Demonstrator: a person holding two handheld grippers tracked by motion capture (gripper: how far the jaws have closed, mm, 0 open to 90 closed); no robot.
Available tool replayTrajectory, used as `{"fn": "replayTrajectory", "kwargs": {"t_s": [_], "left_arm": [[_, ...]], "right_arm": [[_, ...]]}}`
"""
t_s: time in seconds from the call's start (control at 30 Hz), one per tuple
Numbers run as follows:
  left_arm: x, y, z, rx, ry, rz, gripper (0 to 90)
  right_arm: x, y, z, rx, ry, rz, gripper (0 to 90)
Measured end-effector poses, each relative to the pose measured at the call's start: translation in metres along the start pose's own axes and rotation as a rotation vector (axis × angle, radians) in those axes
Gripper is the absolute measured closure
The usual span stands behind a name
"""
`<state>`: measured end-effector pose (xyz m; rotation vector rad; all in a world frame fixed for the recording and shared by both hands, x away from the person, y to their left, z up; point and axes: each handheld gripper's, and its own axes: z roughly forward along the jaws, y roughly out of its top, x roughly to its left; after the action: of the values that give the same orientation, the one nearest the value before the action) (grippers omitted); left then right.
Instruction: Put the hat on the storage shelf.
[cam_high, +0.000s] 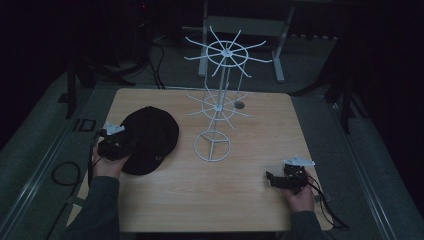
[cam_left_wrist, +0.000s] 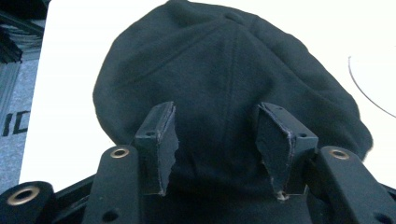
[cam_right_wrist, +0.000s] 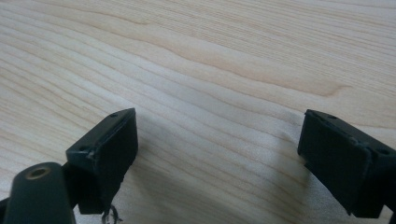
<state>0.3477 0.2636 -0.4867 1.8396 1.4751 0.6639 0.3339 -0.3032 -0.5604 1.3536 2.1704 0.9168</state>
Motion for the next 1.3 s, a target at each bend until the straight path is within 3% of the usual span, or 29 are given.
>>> {"fn": "replayTrajectory", "kwargs": {"t_s": [0.13,0.53,0.7,0.8,0.97,1.13,1.3], "left_arm": [[0.007,0.005,0.007,0.007,0.027,-0.011,45.7],[0.029,0.009,0.033,0.088,0.106,-0.05,36.4],[0.037,0.007,0.05,0.156,0.116,-0.075,33.3],[0.041,0.003,0.06,0.173,0.093,-0.111,32.9],[0.042,0.005,0.065,0.193,0.069,-0.123,39.9],[0.046,0.007,0.071,0.252,0.042,-0.202,52.3],[0.049,0.009,0.071,0.27,0.059,-0.202,65.8]], "right_arm": [[0.0,0.0,0.0,0.0,0.0,0.0,12.0],[0.0,0.0,0.0,-0.001,0.0,-0.001,12.1],[0.0,0.0,0.0,-0.001,0.0,-0.001,12.1],[0.0,0.0,0.0,0.0,0.0,0.0,12.1],[0.0,0.0,0.0,-0.001,0.0,-0.001,12.1],[0.0,0.0,0.0,0.0,0.0,0.0,12.1],[0.0,0.0,0.0,-0.001,0.0,-0.001,12.1]]}}
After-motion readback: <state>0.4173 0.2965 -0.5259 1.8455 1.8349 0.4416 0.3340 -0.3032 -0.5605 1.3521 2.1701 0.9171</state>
